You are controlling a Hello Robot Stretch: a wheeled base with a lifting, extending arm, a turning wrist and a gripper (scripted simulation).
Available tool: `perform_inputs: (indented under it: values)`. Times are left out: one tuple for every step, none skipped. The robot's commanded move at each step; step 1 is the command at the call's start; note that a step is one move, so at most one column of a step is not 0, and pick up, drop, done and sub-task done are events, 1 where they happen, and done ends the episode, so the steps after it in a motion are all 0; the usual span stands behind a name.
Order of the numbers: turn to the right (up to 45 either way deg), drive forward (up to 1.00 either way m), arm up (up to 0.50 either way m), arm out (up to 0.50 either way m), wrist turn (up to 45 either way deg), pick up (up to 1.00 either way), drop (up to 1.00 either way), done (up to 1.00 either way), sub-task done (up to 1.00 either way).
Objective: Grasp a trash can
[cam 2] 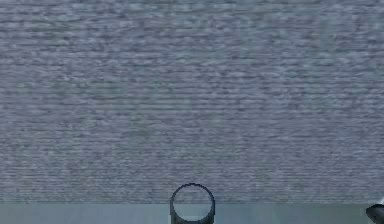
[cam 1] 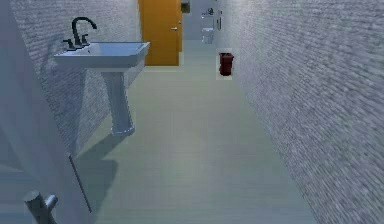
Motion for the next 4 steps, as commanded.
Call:
perform_inputs:
  values:
    - [0.0,0.0,0.12,0.0,0.0,0.0,0.0,0.0,0.0]
    - [0.0,0.0,0.0,0.3,0.0,0.0,0.0,0.0,0.0]
    - [0.0,0.0,0.0,0.0,45.0,0.0,0.0,0.0,0.0]
    - [0.0,0.0,0.0,0.0,45.0,0.0,0.0,0.0,0.0]
